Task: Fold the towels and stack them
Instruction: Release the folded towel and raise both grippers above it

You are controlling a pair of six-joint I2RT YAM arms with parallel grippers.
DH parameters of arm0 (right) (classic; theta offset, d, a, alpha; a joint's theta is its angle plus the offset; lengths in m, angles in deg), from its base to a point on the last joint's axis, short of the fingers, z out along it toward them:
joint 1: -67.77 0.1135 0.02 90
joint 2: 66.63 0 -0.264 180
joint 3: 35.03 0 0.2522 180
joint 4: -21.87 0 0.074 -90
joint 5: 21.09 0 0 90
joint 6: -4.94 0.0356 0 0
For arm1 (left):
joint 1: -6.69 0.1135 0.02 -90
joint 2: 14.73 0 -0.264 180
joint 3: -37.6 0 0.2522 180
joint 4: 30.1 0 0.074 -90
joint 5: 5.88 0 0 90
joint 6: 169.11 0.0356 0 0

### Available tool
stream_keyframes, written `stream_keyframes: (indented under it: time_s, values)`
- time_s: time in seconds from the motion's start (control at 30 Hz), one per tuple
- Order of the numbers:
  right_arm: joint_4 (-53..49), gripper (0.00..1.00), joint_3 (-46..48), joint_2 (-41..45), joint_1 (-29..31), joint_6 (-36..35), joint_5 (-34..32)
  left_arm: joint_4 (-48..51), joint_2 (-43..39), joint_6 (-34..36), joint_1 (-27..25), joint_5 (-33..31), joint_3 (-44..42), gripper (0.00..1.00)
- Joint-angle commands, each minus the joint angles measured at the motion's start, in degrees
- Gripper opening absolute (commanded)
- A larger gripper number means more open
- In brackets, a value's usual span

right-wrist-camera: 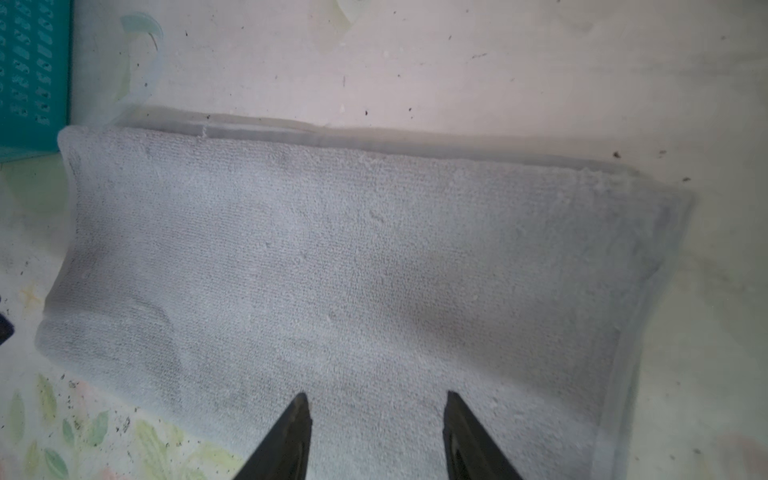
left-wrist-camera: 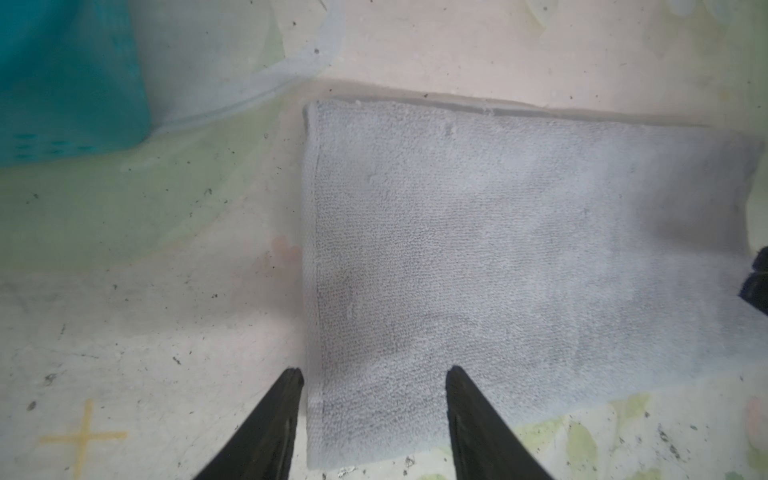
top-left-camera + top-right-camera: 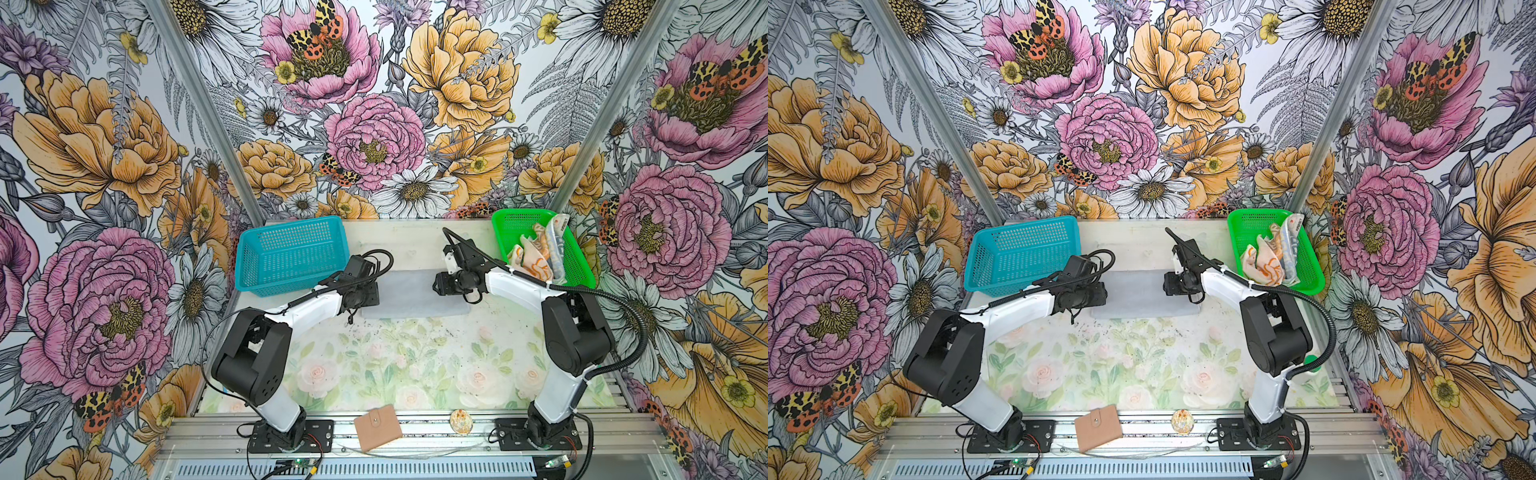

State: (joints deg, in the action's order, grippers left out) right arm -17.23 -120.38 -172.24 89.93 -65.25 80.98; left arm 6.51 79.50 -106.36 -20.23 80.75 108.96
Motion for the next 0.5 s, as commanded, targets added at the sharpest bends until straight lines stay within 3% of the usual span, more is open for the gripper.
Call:
stream_keyframes:
  time_s: [0.0, 0.17, 0.47]
  values:
    - [2.35, 0.55, -3.21, -2.74, -0.18, -1.7, 1.55, -0.73, 2.37, -2.92, 0.55, -1.01, 1.92, 0.61]
    - [3.1, 0.56, -4.34, -5.87, -0.18, -3.97, 2.6, -1.64, 4.47, -4.64, 1.07, -1.55, 3.03, 0.65]
    - [5.92, 0.56, -2.36, -6.37, -2.85, -3.4, -1.3, -4.39, 6.94, -6.63, 3.1, 3.77, 3.31, 0.7]
